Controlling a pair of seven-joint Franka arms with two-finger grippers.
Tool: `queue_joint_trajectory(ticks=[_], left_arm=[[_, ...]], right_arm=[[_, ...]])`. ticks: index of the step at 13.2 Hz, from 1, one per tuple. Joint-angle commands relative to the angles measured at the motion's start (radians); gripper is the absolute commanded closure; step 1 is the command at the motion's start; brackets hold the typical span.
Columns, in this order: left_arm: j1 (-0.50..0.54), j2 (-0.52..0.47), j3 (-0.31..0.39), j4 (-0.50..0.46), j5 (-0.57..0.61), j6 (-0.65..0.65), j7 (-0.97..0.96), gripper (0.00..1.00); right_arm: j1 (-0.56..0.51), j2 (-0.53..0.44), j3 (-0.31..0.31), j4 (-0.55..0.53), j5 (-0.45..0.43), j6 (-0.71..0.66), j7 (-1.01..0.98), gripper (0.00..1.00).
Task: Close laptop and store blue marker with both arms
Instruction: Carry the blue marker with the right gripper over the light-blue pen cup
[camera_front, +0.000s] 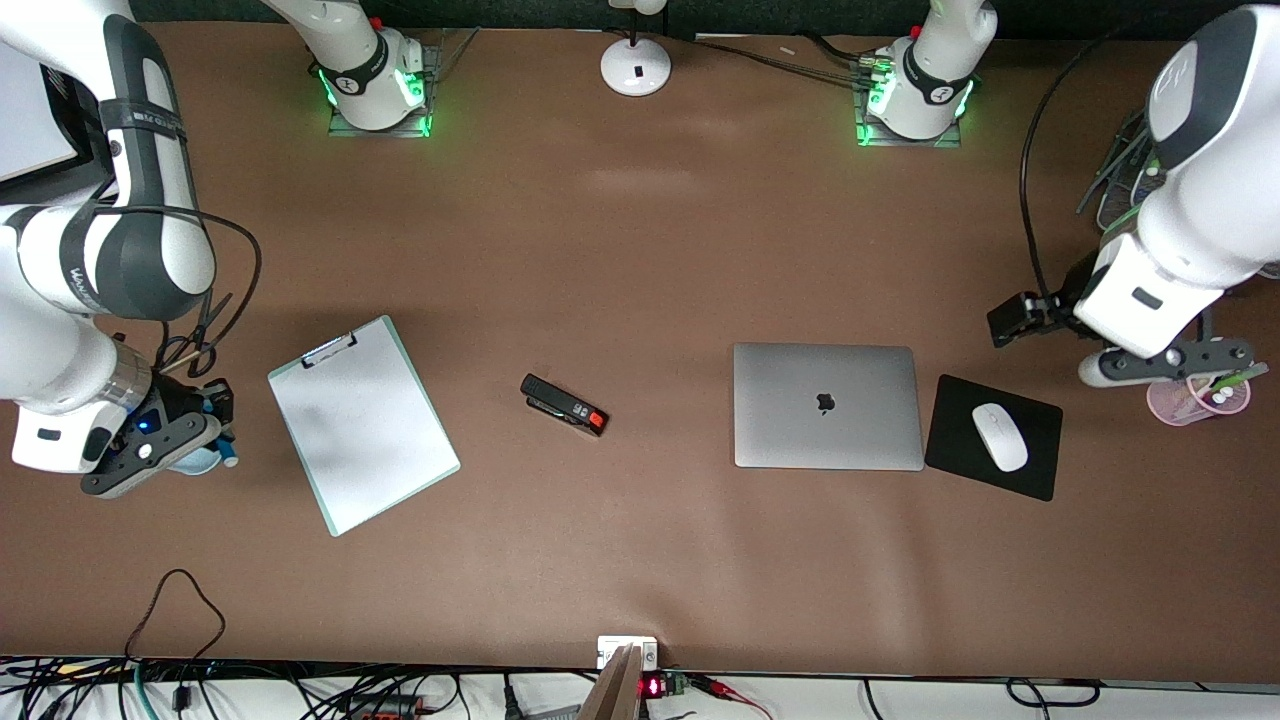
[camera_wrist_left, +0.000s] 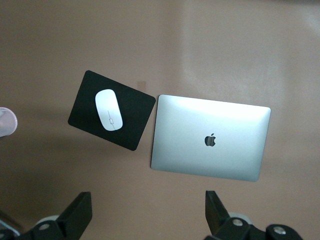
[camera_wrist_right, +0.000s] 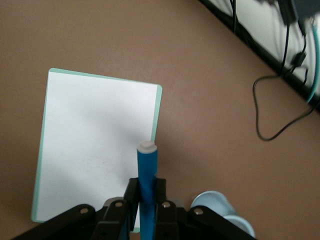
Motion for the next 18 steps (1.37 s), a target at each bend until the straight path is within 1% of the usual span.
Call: queue_joint_trajectory(ticks=[1,3,6,8,11,15,17,18], left_arm=[[0.015,-0.057,-0.009,-0.018,0.002,-0.022,0.022,0.0],[0.015,-0.084,-0.012,-0.035,0.001,-0.022,0.022,0.0],[0.015,-0.124,-0.015,-0.069,-0.001,-0.018,-0.001,0.0],[0.015,-0.149,-0.015,-0.087,-0.001,-0.016,-0.001,0.0],[0.018,-0.183,-0.014,-0.11,-0.001,-0.015,-0.009,0.0],[0.036,-0.22,-0.014,-0.138,-0.001,-0.018,0.02,0.0],[0.04,-0.23,-0.014,-0.152,-0.001,-0.028,0.057,0.0],[0.04,-0.238,-0.014,-0.153,-0.002,-0.035,0.081,0.0]], right_arm=[[-0.013,-0.041,0.003,-0.044,0.002,0.035,-0.15,0.94],[-0.024,-0.049,0.003,-0.05,0.005,0.041,-0.251,0.94],[-0.054,-0.061,0.006,-0.096,0.009,0.099,-0.401,0.94],[-0.071,-0.064,0.006,-0.116,0.017,0.113,-0.484,0.94],[-0.096,-0.064,0.009,-0.133,0.063,0.113,-0.634,0.94],[-0.128,-0.066,0.009,-0.162,0.155,0.101,-0.874,0.94],[-0.145,-0.069,0.009,-0.164,0.195,0.059,-0.981,0.94],[-0.155,-0.075,0.009,-0.162,0.225,0.013,-1.02,0.94]])
